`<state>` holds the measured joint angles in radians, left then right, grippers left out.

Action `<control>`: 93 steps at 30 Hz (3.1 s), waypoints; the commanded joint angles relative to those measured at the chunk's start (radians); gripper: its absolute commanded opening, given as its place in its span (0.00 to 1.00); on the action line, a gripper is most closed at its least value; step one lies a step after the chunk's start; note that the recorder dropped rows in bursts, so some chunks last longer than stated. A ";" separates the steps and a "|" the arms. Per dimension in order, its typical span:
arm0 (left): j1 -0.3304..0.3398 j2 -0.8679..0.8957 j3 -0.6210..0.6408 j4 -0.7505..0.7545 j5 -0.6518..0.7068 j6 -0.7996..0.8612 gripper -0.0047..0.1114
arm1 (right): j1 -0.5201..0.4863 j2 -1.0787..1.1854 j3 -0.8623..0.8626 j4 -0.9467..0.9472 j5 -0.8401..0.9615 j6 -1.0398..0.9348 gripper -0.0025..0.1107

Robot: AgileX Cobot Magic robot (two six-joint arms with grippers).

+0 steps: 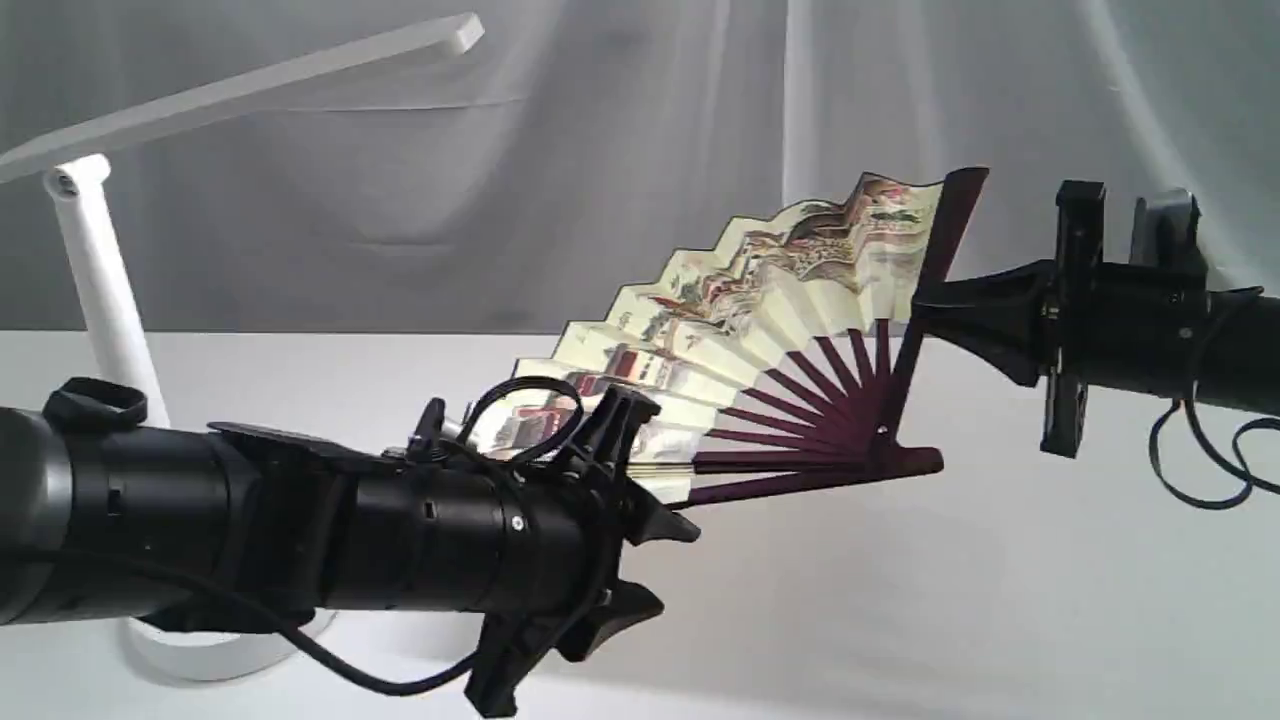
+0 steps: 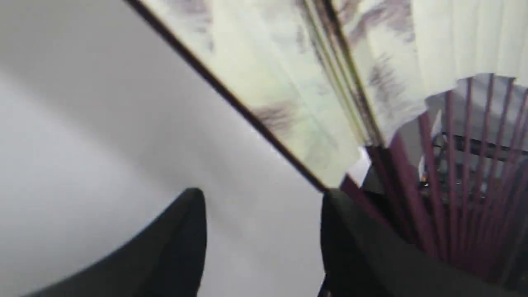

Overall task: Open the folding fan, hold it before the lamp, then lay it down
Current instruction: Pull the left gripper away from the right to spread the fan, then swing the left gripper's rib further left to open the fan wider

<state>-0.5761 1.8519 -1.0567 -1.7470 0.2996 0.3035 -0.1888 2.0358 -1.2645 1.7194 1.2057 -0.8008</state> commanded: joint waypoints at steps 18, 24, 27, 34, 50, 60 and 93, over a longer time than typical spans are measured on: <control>0.042 -0.049 -0.039 0.003 -0.029 0.010 0.42 | 0.001 -0.026 0.000 0.025 0.015 0.024 0.02; 0.037 -0.049 -0.039 0.003 0.011 0.010 0.42 | 0.001 -0.026 0.000 0.025 0.015 0.027 0.02; 0.037 -0.049 -0.039 0.003 0.014 0.010 0.42 | 0.001 -0.026 0.000 0.025 0.015 0.027 0.02; 0.037 -0.049 -0.037 0.003 -0.005 0.014 0.42 | 0.001 -0.026 0.000 0.025 0.015 0.032 0.02; 0.037 -0.049 0.015 0.003 -0.067 -0.011 0.42 | 0.001 -0.026 0.000 0.025 0.015 0.032 0.02; 0.037 -0.049 -0.007 0.003 -0.128 -0.014 0.42 | 0.001 -0.026 0.000 0.025 0.015 0.034 0.02; 0.037 -0.015 -0.077 0.003 -0.134 -0.042 0.09 | 0.001 -0.026 0.000 0.025 0.015 0.034 0.02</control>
<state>-0.5358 1.8371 -1.1336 -1.7639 0.1497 0.2500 -0.1888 2.0235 -1.2645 1.7195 1.2057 -0.7637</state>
